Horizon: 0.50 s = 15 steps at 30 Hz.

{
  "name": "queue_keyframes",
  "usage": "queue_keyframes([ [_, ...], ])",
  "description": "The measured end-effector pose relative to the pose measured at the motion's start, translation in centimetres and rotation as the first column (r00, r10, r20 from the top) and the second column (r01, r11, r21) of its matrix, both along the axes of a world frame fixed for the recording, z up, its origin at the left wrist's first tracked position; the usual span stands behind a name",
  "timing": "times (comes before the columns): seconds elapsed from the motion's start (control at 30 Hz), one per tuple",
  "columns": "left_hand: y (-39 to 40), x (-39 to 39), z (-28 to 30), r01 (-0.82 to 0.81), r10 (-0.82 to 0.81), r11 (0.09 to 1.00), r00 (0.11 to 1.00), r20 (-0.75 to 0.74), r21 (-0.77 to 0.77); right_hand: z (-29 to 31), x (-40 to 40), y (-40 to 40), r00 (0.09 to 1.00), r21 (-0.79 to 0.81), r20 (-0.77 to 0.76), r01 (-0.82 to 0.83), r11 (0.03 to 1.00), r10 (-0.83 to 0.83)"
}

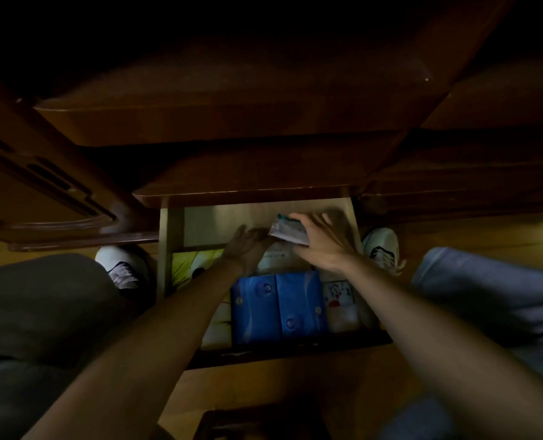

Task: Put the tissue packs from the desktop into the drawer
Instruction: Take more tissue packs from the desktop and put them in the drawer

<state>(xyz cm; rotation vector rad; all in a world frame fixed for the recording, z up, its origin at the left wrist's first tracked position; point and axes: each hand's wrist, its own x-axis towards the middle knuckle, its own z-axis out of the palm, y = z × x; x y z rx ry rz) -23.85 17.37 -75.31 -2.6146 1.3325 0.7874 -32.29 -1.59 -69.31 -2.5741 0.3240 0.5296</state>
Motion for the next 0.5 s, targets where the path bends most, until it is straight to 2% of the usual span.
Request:
queue_keyframes([
  [0.07, 0.2, 0.5, 0.1, 0.081, -0.084, 0.996, 0.994, 0.072, 0.041, -0.6, 0.8, 0.7, 0.998, -0.018, 0.009, -0.060, 0.998, 0.060],
  [0.13, 0.9, 1.2, 0.4, 0.094, -0.098, 0.995, 0.990, 0.100, 0.044, -1.0, 1.7, 1.3, 0.995, -0.019, 0.029, -0.098, 0.995, 0.098],
  [0.23, 3.2, 2.4, 1.2, 0.027, -0.036, 0.998, 0.987, 0.157, 0.060, -1.8, 2.9, 2.3, 0.992, 0.043, 0.013, -0.128, 0.991, 0.127],
  [0.27, 4.1, 2.8, 1.4, -0.042, 0.037, 0.999, 0.988, 0.151, 0.035, -2.0, 3.1, 2.6, 0.988, 0.074, -0.030, -0.148, 0.986, 0.151],
  [0.37, 6.4, 3.2, 1.6, -0.321, 0.326, 0.934, 0.946, 0.003, -0.158, -2.9, 3.4, 3.4, 0.963, 0.250, -0.160, -0.173, 0.953, 0.217],
  [0.43, 7.2, 2.8, 1.5, -0.444, 0.417, 0.860, 0.895, -0.155, -0.253, -3.3, 3.5, 4.1, 0.980, 0.386, -0.161, -0.046, 0.921, 0.117],
  [0.5, 7.5, 2.0, 1.5, -0.497, 0.435, 0.832, 0.860, -0.265, -0.247, -3.2, 3.9, 4.5, 0.995, 0.348, -0.094, 0.021, 0.937, 0.013],
])
